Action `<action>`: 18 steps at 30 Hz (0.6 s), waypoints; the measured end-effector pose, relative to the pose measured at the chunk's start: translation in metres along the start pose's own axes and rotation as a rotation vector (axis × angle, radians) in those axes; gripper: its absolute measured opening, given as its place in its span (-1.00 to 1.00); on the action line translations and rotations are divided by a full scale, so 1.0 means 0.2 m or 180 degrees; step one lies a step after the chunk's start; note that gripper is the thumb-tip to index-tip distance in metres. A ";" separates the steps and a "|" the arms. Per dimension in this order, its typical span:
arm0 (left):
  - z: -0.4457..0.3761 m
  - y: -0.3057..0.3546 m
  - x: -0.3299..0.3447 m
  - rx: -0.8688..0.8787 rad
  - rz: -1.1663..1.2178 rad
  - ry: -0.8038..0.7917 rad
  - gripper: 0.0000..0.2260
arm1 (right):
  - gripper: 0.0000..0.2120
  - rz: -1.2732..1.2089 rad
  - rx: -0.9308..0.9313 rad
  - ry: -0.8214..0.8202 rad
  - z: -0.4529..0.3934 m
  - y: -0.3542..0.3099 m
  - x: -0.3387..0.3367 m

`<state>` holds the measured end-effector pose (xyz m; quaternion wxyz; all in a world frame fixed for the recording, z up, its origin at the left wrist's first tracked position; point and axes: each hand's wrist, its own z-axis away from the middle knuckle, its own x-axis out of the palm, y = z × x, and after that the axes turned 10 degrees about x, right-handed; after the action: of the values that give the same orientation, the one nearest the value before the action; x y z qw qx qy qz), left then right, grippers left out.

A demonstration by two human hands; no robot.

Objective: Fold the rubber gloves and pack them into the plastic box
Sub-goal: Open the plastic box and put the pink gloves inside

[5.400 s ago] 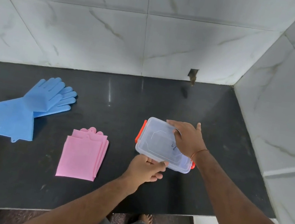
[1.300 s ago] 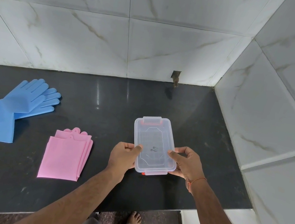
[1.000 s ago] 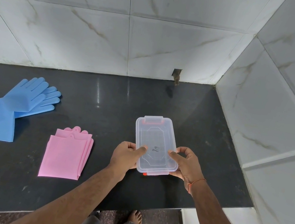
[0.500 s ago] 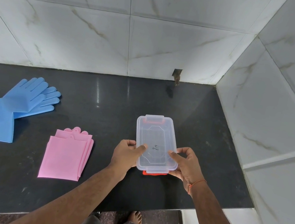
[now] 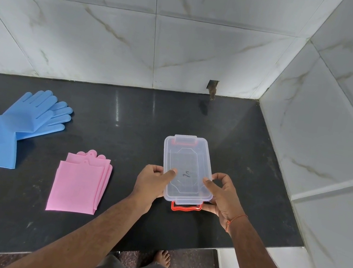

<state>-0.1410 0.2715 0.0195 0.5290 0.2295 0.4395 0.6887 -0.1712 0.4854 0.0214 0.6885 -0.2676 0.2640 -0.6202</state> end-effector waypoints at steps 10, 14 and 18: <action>0.06 -0.05 -0.06 0.0817 -0.0885 -0.0756 -0.07 | -0.33 0.0067 0.0016 -0.0481 0.01 0.06 -0.06; 0.09 -0.05 -0.07 0.1403 -0.1499 -0.1226 -0.02 | -0.08 0.0153 0.0037 -0.0728 0.01 0.08 -0.09; 0.09 -0.07 -0.08 0.1522 -0.1684 -0.1361 0.08 | -0.05 0.0482 -0.0045 -0.0826 0.03 0.09 -0.10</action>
<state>-0.1135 0.2638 0.0189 0.6989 0.3630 0.5112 0.3443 -0.1551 0.5076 0.0139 0.7597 -0.3296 0.1966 -0.5249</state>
